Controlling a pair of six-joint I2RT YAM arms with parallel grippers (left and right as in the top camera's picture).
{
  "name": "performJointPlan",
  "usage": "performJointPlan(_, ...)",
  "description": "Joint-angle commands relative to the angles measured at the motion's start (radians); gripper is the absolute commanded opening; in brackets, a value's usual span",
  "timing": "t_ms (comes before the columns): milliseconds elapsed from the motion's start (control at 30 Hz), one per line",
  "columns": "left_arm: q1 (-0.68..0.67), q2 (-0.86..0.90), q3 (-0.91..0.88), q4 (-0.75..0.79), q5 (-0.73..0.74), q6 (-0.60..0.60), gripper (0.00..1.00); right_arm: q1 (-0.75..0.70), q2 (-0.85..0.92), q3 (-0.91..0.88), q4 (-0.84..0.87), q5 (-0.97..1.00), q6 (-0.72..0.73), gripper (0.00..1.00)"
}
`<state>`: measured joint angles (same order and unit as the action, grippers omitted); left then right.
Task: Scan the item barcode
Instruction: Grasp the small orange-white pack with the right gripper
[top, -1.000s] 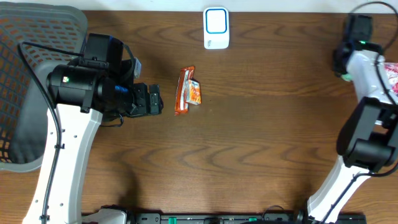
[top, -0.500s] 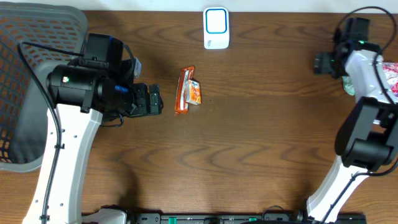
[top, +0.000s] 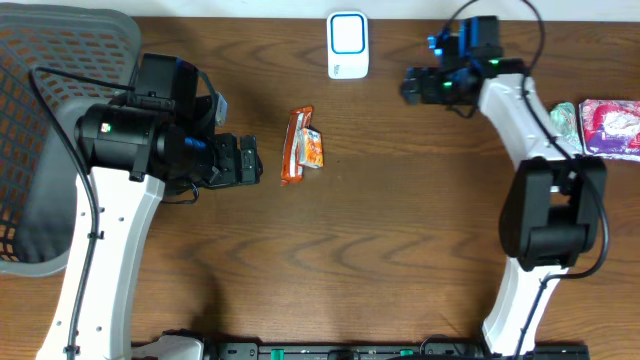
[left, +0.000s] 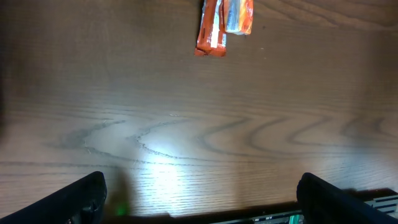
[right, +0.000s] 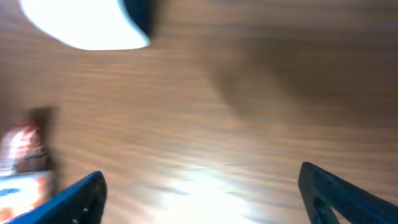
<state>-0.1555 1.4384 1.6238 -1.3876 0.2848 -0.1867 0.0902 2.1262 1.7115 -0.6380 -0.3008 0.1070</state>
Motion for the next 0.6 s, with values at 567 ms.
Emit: performJointPlan(567,-0.004,0.004,-0.003,-0.003,-0.006,-0.006,0.98,0.447,0.019,-0.006,0.043,0.161,0.151,0.75)
